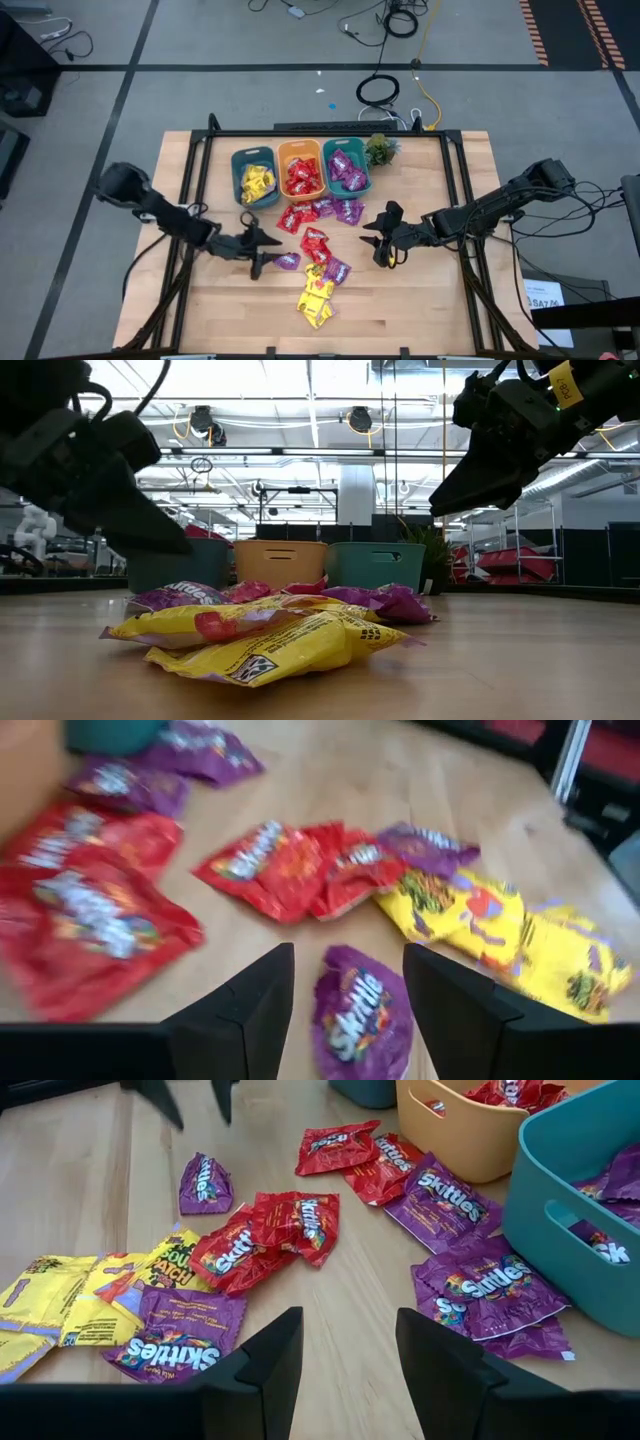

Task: Sort candy
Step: Put the purple candy into the green bin

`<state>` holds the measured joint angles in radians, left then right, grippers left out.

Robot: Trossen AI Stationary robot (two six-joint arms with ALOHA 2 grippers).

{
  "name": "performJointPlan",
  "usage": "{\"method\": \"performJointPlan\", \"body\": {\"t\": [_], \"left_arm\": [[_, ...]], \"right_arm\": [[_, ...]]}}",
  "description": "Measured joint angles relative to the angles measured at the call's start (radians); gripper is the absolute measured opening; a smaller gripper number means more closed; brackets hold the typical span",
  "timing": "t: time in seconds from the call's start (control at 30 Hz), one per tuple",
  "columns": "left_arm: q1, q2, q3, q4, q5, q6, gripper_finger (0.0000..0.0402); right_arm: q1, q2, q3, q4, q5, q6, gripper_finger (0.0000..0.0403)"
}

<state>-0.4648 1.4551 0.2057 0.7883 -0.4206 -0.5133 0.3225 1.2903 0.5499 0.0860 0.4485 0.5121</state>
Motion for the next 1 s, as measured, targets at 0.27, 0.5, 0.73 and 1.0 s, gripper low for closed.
{"method": "performJointPlan", "body": {"t": [0.27, 0.5, 0.73, 1.0], "left_arm": [[-0.019, 0.3, 0.169, -0.025, -0.003, 0.131, 0.0199], [-0.019, 0.472, 0.226, 0.019, -0.036, 0.111, 0.0185], [-0.017, 0.417, 0.248, 0.013, 0.001, 0.22, 0.0049], [-0.003, 0.132, 0.276, -0.269, -0.012, 0.164, 0.0037]], "right_arm": [[0.0, 0.0, 0.0, 0.002, -0.004, 0.002, 0.0153], [0.007, 0.0, 0.0, 0.008, -0.009, 0.037, 0.0153], [0.021, 0.0, 0.0, 0.008, -0.006, 0.029, 0.0153], [0.02, 0.0, 0.0, 0.016, -0.003, 0.026, 0.0153]]}}
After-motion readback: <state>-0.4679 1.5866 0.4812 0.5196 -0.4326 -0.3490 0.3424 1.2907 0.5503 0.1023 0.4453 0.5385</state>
